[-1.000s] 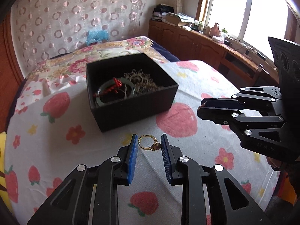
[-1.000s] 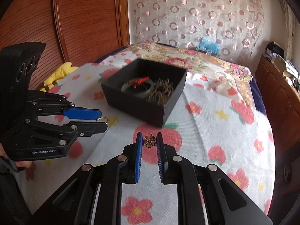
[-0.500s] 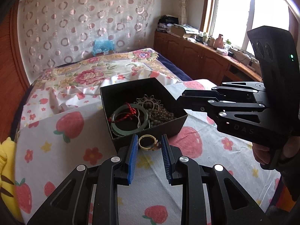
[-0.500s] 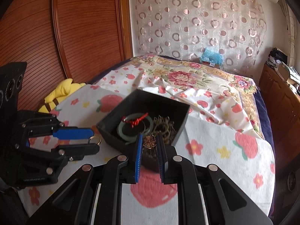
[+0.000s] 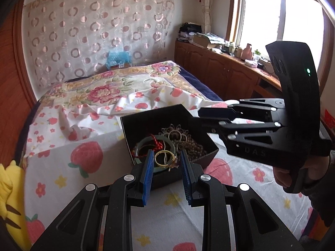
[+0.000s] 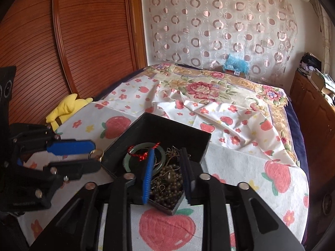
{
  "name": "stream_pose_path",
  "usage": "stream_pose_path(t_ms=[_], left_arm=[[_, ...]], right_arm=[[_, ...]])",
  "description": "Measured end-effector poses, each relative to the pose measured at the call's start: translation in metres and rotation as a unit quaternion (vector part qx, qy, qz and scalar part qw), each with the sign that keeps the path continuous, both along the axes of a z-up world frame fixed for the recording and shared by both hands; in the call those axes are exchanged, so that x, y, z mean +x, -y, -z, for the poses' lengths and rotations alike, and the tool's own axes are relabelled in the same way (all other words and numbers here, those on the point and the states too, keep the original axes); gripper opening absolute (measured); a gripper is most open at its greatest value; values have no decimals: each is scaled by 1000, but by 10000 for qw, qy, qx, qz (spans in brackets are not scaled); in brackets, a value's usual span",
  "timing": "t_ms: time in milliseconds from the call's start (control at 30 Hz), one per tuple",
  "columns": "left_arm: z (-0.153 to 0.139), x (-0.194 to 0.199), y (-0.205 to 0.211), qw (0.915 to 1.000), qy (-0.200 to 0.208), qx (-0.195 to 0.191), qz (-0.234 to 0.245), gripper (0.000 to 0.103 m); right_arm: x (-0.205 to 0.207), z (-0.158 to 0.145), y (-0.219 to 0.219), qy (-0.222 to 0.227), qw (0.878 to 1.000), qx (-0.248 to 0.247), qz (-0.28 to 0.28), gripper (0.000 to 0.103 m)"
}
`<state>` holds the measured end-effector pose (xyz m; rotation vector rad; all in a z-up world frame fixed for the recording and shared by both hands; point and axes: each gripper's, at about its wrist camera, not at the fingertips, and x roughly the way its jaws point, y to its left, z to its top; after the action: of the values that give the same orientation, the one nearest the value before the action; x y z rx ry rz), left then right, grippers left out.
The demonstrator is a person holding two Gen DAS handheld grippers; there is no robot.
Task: Organize jewelry
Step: 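Carry the gold ring with the left tool while the right tool carries the charm over the box, then lower the ring into the box and open the left tool while the right tool drops the charm in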
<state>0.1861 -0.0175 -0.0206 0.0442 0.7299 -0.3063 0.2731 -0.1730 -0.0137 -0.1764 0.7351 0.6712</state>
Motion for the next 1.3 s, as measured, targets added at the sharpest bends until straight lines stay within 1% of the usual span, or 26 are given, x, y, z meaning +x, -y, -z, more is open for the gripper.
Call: stream_pose_path(t_ms=[333,567,733,800,833,867,933,1000,1067,1100,1167,1200,1233,1300], left_arm=[[8,37,2,9998,-40,213,-52,23],[8,65,-2,9994,-59,265,-212,23],[10,74,-6,9990,-119,228,-370,24],[11,73,-7,9988,-143,226,-422,29],[11,72,-7,9986,-141,230,-456,39],[11,69,-8,9985,-136,232,-486,43],[12,65,-10,9983,-150,228,-512,44],[11,58,-12,9981,-144,238,-555,48],[10,47,-14,9978,-109,236,-615,60],[9,43,-15,9976,-87,236,-644,63],[8,29,-18,9971,-29,233,-729,72],[7,24,-18,9968,-5,237,-766,75],[7,18,-18,9964,31,246,-812,80],[5,2,-20,9953,140,252,-920,86]], right_arm=[[-3,7,16,-57,9998,31,166,29],[-6,12,22,-112,9995,69,280,29],[-8,17,28,-135,9993,92,345,29],[-11,17,29,-129,9992,97,364,29],[-13,17,30,-126,9992,106,376,29],[-15,16,28,-122,9991,109,388,29],[-19,15,30,-98,9990,122,416,29],[-23,13,32,-74,9989,148,444,29],[-30,11,35,-22,9986,179,487,29],[-33,10,36,2,9985,184,517,29],[-40,8,39,47,9981,203,574,29],[-44,7,41,75,9979,210,609,29],[-48,7,42,99,9976,217,644,30],[-58,6,46,165,9968,240,743,39]])
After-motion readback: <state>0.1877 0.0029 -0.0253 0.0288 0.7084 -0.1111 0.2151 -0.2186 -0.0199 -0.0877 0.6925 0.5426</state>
